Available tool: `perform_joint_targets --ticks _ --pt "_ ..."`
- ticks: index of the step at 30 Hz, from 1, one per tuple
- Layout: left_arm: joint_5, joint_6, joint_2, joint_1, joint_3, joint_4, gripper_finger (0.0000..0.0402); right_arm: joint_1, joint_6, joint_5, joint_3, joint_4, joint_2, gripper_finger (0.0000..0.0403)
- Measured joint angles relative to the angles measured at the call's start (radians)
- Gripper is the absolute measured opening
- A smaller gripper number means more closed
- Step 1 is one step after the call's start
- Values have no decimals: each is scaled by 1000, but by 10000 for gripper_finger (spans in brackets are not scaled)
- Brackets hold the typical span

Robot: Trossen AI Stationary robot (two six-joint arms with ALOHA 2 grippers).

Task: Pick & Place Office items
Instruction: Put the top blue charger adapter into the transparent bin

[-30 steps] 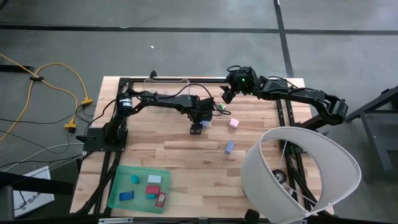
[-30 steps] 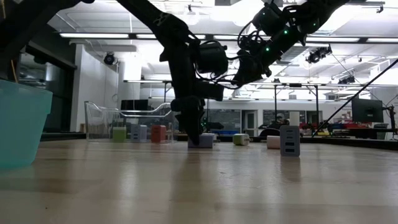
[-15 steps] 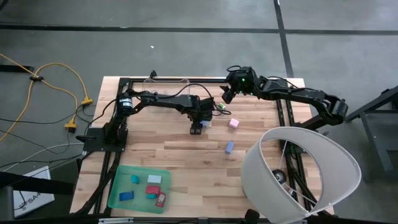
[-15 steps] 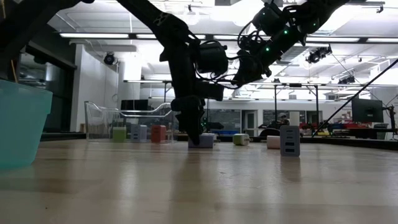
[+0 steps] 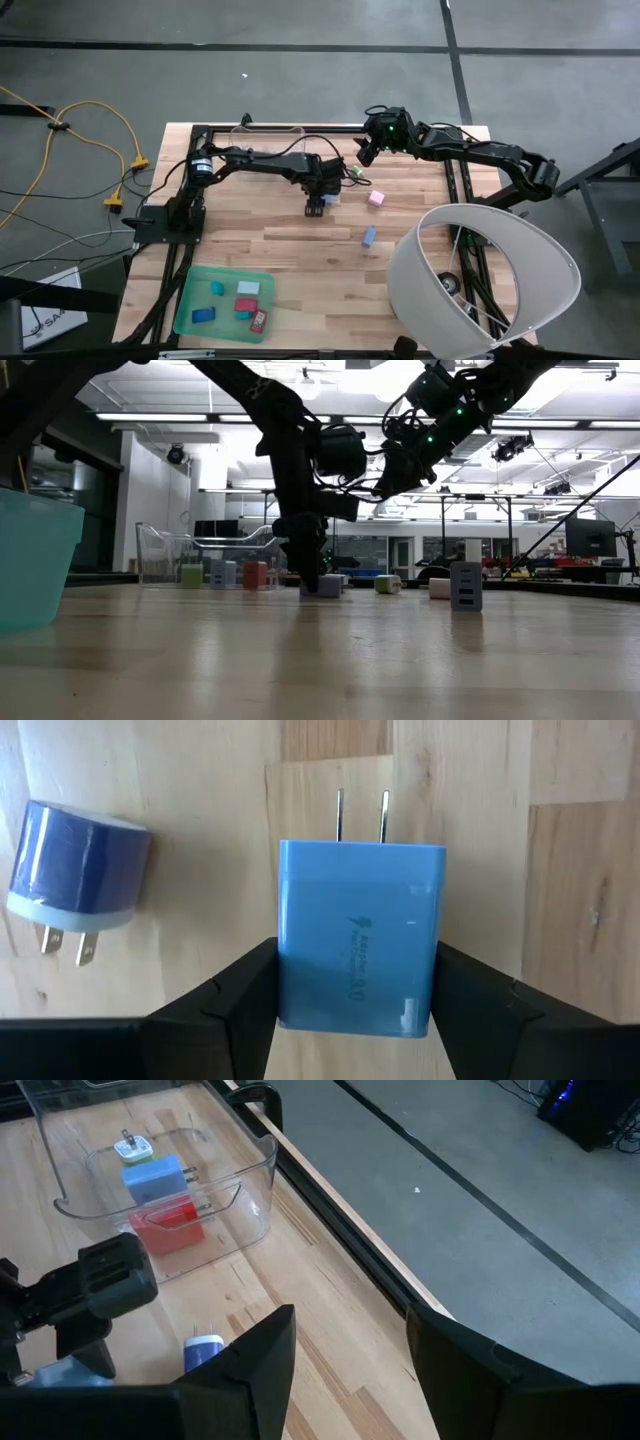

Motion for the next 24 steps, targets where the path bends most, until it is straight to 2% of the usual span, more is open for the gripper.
perform_joint_targets --ticks 12,24 --pt "-56 -31 -102 -36 0 -94 211 0 0 0 0 1 0 180" --pt "-111 -134 -182 -51 0 -211 211 0 0 0 0 0 0 180"
